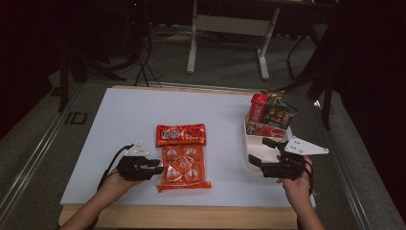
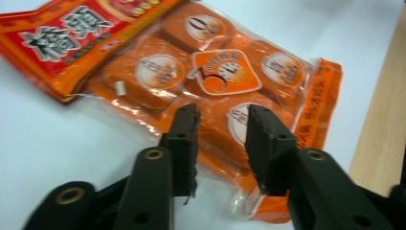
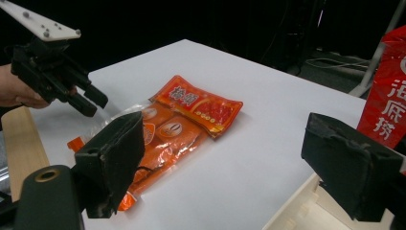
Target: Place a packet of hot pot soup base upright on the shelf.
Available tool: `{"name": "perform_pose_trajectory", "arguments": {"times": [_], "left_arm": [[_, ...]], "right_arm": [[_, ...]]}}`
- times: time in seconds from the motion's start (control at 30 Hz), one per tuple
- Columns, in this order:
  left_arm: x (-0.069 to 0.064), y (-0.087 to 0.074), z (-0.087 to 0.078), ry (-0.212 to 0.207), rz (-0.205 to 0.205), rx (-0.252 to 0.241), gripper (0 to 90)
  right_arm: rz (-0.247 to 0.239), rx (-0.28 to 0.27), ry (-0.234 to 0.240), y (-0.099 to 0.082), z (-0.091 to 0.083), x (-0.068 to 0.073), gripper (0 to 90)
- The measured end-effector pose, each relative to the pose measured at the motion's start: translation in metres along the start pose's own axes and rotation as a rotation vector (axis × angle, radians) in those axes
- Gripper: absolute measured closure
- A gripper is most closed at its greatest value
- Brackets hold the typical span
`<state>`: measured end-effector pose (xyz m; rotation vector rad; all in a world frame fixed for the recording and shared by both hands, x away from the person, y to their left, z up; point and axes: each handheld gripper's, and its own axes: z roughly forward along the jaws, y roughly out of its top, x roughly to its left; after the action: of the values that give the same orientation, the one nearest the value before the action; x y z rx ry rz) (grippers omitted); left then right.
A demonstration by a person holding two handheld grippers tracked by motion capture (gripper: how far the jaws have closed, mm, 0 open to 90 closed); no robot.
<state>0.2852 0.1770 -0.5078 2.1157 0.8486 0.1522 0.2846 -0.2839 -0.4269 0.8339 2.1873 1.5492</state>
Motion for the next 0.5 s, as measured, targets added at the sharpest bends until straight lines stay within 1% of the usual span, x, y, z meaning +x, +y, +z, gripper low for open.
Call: {"name": "perform_pose_trajectory", "arguments": {"times": [0.1,0.13,0.23,0.3,0.33,0.4,0.47,0.5], "left_arm": [[0.003,0.003,-0.003,-0.005,-0.018,-0.004,55.4],[0.004,0.004,-0.004,-0.017,-0.028,-0.005,52.7],[0.009,0.008,-0.007,-0.031,-0.047,-0.021,46.6],[0.012,0.010,-0.008,-0.025,-0.055,-0.024,45.3],[0.014,0.012,-0.009,-0.023,-0.058,-0.027,43.2],[0.018,0.015,-0.009,-0.021,-0.071,-0.031,42.8],[0.021,0.017,-0.010,-0.011,-0.073,-0.033,41.6],[0.023,0.019,-0.009,-0.008,-0.080,-0.035,40.9]], "right_arm": [[0.000,0.000,0.001,0.000,0.000,0.000,14.8],[-0.001,0.001,0.001,0.000,0.000,0.000,14.8],[-0.005,0.001,0.001,0.000,0.000,0.001,14.8],[-0.009,0.002,-0.001,0.001,0.000,0.002,14.8],[-0.007,0.001,-0.001,0.001,0.000,0.002,14.8],[-0.008,0.000,-0.002,0.001,0.000,0.002,14.8],[-0.008,-0.002,0.000,0.001,0.000,0.002,14.8],[-0.010,-0.002,-0.002,0.001,0.000,0.002,14.8]]}}
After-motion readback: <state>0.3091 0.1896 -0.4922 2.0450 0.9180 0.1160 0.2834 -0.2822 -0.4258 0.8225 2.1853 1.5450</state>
